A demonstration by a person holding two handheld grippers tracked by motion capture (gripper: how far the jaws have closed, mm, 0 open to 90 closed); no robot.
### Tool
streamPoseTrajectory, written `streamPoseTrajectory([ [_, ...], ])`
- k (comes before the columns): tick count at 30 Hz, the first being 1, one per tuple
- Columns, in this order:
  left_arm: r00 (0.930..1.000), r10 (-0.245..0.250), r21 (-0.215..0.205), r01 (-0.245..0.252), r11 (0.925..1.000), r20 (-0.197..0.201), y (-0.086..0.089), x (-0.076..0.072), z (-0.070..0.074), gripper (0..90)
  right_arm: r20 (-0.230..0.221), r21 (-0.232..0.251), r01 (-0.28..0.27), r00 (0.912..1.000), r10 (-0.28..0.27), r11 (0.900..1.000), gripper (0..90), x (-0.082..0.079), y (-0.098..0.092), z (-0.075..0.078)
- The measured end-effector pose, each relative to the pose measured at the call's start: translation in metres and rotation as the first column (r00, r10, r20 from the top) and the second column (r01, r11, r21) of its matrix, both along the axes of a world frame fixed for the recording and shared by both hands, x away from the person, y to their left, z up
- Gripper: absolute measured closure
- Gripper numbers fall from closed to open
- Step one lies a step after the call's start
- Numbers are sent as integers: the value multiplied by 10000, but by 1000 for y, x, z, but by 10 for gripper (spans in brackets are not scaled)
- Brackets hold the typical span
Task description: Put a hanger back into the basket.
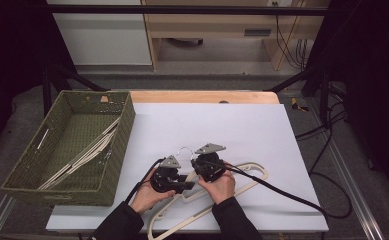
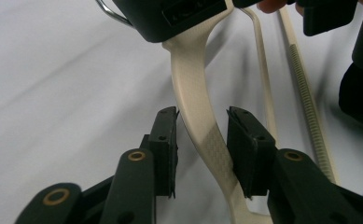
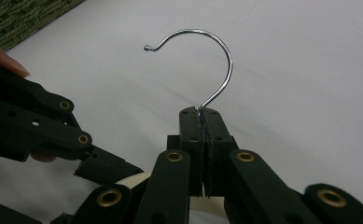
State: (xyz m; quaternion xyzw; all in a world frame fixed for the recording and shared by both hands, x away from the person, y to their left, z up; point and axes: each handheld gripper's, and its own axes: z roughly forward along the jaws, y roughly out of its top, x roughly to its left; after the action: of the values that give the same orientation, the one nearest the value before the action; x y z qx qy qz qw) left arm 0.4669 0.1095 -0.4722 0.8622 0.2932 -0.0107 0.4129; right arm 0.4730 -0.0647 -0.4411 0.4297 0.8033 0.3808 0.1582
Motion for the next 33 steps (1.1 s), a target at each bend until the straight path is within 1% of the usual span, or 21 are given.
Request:
streamPoseTrajectory([
  [1, 9999, -40, -103, 39, 9999, -108, -1, 0, -1, 663, 47, -10, -29, 10000, 29, 10000, 892, 0, 0, 0],
  [3, 9998, -94, -44, 93, 9999, -199, -2, -1, -1, 681, 94, 10, -34, 9999, 34, 10000, 892, -2, -1, 1],
  [6, 9989, -74, -123, 68, 9999, -459, -2, -1, 0, 694, 181, 12, -92, 9998, 92, 10000, 892, -3, -2, 3],
  [7, 9986, -31, -162, 23, 9999, -529, -2, -1, 0, 699, 145, 52, -31, 9999, 30, 10000, 892, -5, -1, 4],
  [10, 9981, 103, -261, -119, 9996, -602, -2, -3, 3, 711, 318, 85, -103, 9994, 100, 9999, 889, -6, -3, 6],
  [11, 9979, 129, -256, -145, 9996, -627, -2, -4, 5, 715, 533, -18, -330, 9980, 331, 9995, 888, -7, -5, 7],
  [12, 9977, 217, -292, -236, 9993, -639, -2, -6, 6, 721, 540, 51, -352, 9979, 348, 9994, 887, -8, -6, 8],
  [13, 9975, 249, -352, -273, 9990, -655, -2, -7, 7, 727, 653, 79, -448, 9969, 442, 9990, 880, -9, -8, 10],
  [14, 9973, 323, -307, -344, 9989, -662, -2, -8, 8, 730, 652, 184, -519, 9966, 506, 9985, 856, -11, -10, 12],
  [15, 9968, 434, -342, -458, 9984, -664, -3, -11, 9, 734, 716, 259, -643, 9955, 623, 9976, 810, -13, -12, 14],
  [16, 9975, 415, -300, -433, 9986, -578, -3, -12, 11, 737, 810, 205, -872, 9931, 853, 9960, 774, -16, -16, 17],
  [17, 9974, 474, -327, -492, 9983, -545, -3, -14, 12, 740, 894, 204, -968, 9915, 946, 9951, 744, -21, -19, 21],
  [19, 9975, 539, -430, -559, 9975, -459, -3, -17, 15, 747, 1248, 199, -1239, 9848, 1205, 9921, 667, -33, -30, 27],
  [21, 9976, 560, -525, -581, 9969, -407, -3, -20, 18, 756, 1503, 507, -1386, 9801, 1297, 9890, 568, -43, -44, 30],
  [23, 9974, 585, -693, -612, 9957, -410, -4, -23, 21, 766, 1782, 726, -1396, 9760, 1249, 9875, 483, -52, -57, 29],
  [25, 9978, 523, -807, -555, 9952, -406, -4, -26, 24, 776, 1913, 872, -1258, 9757, 1073, 9882, 400, -56, -68, 30],
  [26, 9980, 507, -884, -539, 9946, -375, -4, -28, 26, 782, 1956, 1029, -1222, 9755, 1003, 9872, 357, -57, -73, 30],
  [29, 9984, 463, -977, -494, 9940, -337, -4, -34, 30, 795, 2003, 1605, -1299, 9750, 966, 9784, 249, -60, -89, 33],
  [30, 9983, 462, -1071, -498, 9930, -364, -3, -35, 32, 801, 2124, 1701, -1231, 9734, 856, 9777, 227, -62, -93, 34],
  [33, 9988, 366, -1195, -403, 9920, -330, -3, -39, 35, 815, 2483, 1720, -1089, 9666, 639, 9791, 161, -67, -107, 40],
])
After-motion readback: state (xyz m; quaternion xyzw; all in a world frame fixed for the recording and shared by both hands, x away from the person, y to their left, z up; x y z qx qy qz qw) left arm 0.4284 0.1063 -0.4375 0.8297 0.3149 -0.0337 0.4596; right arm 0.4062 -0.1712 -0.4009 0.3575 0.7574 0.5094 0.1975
